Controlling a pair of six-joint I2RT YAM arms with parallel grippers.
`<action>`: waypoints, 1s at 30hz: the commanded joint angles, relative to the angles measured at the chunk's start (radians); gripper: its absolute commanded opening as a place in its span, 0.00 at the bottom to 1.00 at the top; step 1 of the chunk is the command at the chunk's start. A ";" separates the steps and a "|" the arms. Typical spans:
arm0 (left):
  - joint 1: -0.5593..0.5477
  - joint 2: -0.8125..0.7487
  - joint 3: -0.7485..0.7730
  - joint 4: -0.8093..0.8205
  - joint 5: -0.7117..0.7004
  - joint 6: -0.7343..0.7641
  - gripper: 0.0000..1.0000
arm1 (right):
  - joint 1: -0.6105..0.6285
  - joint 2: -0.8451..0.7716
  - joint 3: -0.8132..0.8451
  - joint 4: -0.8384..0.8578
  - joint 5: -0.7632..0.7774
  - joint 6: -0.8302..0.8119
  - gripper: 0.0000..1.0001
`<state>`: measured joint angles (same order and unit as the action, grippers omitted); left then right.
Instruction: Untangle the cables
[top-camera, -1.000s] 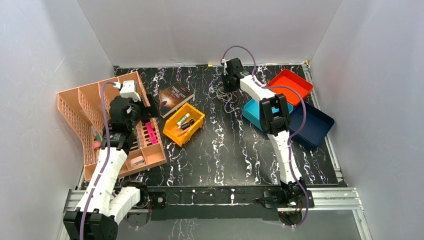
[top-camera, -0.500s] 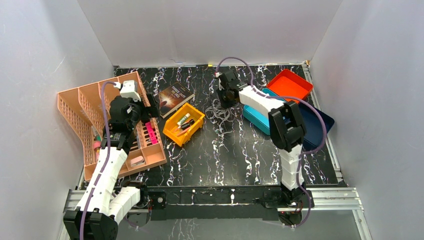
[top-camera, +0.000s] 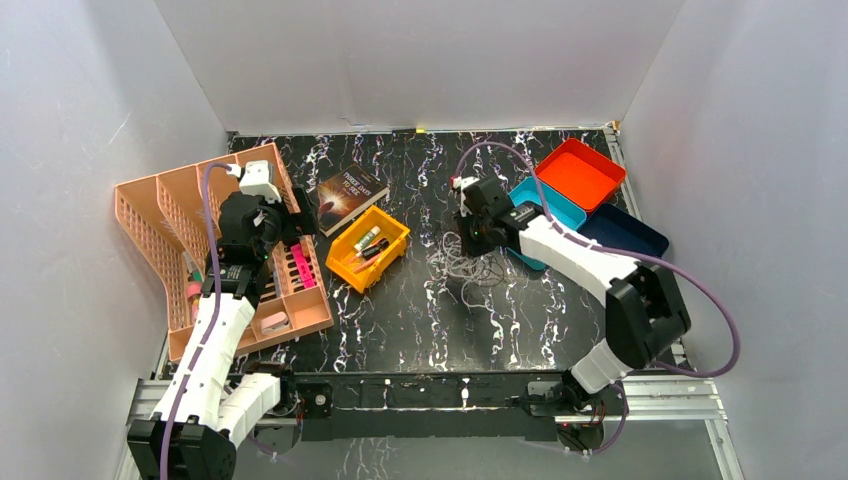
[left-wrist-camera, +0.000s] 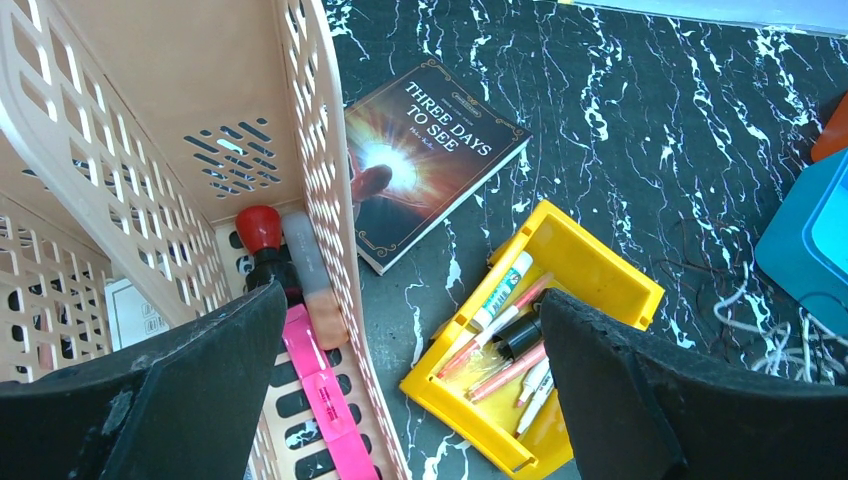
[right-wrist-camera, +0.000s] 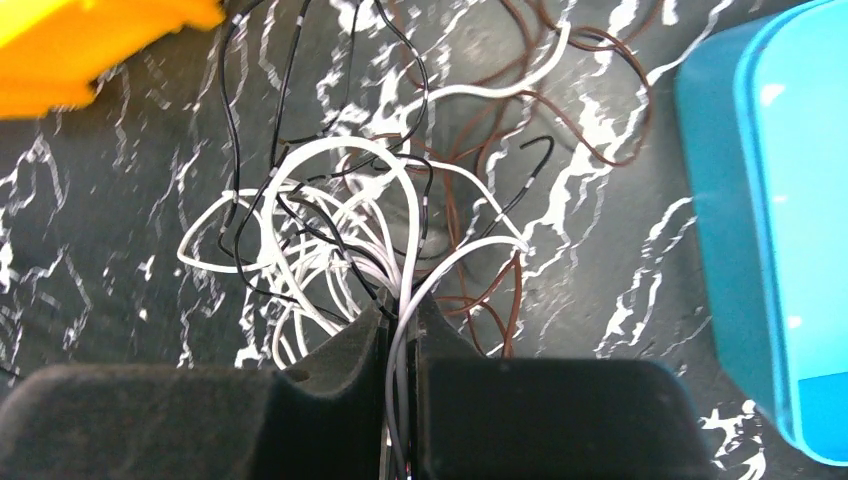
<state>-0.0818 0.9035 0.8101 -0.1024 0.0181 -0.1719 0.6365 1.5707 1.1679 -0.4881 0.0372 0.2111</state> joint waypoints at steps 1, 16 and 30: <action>0.005 0.000 0.003 0.017 0.001 0.001 0.98 | 0.051 -0.098 -0.066 0.026 -0.033 0.014 0.09; 0.005 0.013 0.004 0.016 0.014 0.001 0.98 | 0.112 -0.128 -0.196 0.234 -0.016 0.007 0.30; 0.007 0.019 0.005 0.015 -0.032 -0.034 0.98 | 0.112 -0.257 -0.163 0.171 0.138 0.078 0.70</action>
<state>-0.0814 0.9241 0.8101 -0.1020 0.0181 -0.1814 0.7467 1.4216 0.9668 -0.3172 0.0959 0.2573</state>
